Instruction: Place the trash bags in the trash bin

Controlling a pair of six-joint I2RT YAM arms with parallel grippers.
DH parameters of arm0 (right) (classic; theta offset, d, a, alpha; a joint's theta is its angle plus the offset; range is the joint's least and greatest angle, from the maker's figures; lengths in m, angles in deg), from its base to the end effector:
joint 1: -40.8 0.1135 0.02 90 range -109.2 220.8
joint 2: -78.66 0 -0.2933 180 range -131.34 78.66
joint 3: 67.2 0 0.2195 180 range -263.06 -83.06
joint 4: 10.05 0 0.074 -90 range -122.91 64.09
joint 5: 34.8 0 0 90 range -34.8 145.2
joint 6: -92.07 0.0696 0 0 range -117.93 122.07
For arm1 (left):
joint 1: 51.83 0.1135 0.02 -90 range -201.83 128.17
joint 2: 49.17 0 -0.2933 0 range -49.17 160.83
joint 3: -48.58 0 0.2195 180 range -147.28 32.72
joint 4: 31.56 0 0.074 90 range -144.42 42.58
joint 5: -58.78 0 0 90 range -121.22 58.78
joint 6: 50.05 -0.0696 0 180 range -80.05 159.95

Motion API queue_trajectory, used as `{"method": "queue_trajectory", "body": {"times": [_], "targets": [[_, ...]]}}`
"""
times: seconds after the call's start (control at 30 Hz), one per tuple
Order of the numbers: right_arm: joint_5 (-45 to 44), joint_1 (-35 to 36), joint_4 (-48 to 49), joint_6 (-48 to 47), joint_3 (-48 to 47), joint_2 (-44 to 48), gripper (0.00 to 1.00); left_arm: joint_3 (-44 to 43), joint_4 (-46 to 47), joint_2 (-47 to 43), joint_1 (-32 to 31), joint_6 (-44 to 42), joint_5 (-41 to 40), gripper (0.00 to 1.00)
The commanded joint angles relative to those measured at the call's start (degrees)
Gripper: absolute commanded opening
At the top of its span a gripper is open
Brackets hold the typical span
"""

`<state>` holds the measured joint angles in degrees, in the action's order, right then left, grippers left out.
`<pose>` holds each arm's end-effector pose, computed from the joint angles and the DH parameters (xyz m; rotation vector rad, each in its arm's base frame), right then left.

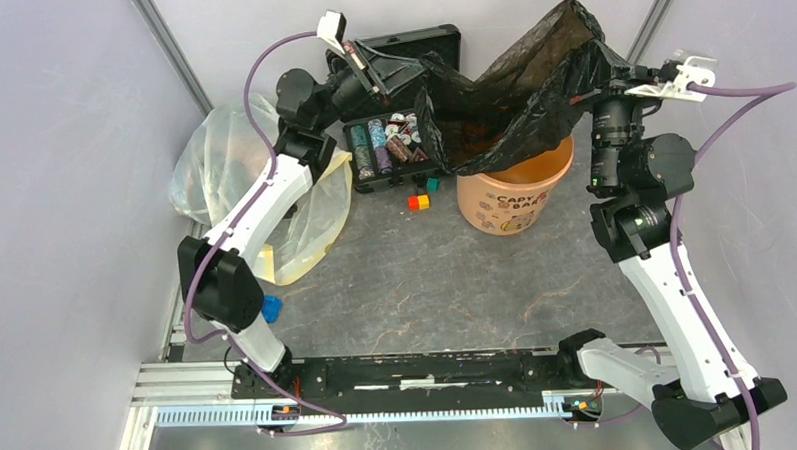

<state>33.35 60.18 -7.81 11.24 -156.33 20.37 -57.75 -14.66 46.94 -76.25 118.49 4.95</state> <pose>0.1694 0.0321 0.5512 0.2611 1.0097 0.2631 0.3319 -0.1958 0.5034 0.0263 1.4363 -1.8793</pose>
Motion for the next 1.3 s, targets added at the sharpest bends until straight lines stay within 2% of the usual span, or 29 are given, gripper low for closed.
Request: {"method": "queue_trajectory", "body": {"times": [0.0, 0.17, 0.33, 0.53, 0.67, 0.73, 0.93, 1.0, 1.03, 1.1, 1.13, 1.2, 1.27], "targets": [[-4.99, -0.14, -3.76, 0.35, -1.84, 0.89, 0.0, -6.82, -0.67, 2.41, -3.08, 0.08, -0.04, 0.02], [-8.91, -0.14, -5.37, -0.67, -1.19, 2.18, 0.0, -10.0, -1.63, 5.65, -7.13, -0.72, -0.47, 0.02], [-6.67, -0.13, -6.72, -1.22, -2.28, 1.62, 0.0, -10.03, -1.47, 6.96, -8.53, -0.76, -0.75, 0.02], [3.81, -0.17, -11.98, 0.28, -6.5, -3.06, 0.0, -10.07, -1.44, 7.15, -6.26, -0.18, -0.96, 0.02], [12.11, -0.13, -13.29, 3.69, -5.52, -4.29, 0.0, -9.28, -0.4, 7.05, -2.72, 1.72, -0.61, 0.02], [13.29, -0.13, -14.66, 4.74, -5.09, -4.14, 0.0, -8.19, -0.52, 6.47, -1.4, 1.49, -0.98, 0.02], [8.25, -0.22, -22.02, 4.23, -7.38, -4.46, 0.02, -7.29, -4.74, 6.49, -0.33, -1.92, -1.43, 0.02], [8.24, -0.24, -24.28, 3.08, -9.43, -5.26, 0.09, -7.0, -4.91, 6.95, -0.08, -2.13, -1.89, 0.02], [8.5, -0.32, -26.51, 2.39, -10.93, -5.7, 0.17, -7.08, -5.06, 7.22, 0.14, -2.31, -2.04, 0.02], [9.19, -0.29, -30.51, 0.9, -14.07, -5.99, 0.46, -7.32, -5.58, 7.79, 0.24, -2.64, -2.48, 0.02], [8.95, -0.3, -31.79, 0.27, -14.8, -5.54, 0.57, -7.76, -5.88, 8.2, 0.23, -2.8, -2.62, 0.02], [7.89, -0.3, -32.92, -0.91, -14.83, -3.8, 0.67, -9.08, -6.41, 9.17, 0.26, -3.08, -2.59, 0.02], [6.09, -0.31, -34.38, -1.99, -14.62, -1.8, 0.73, -10.64, -7.31, 10.12, 0.25, -3.37, -2.77, 0.02]]}}
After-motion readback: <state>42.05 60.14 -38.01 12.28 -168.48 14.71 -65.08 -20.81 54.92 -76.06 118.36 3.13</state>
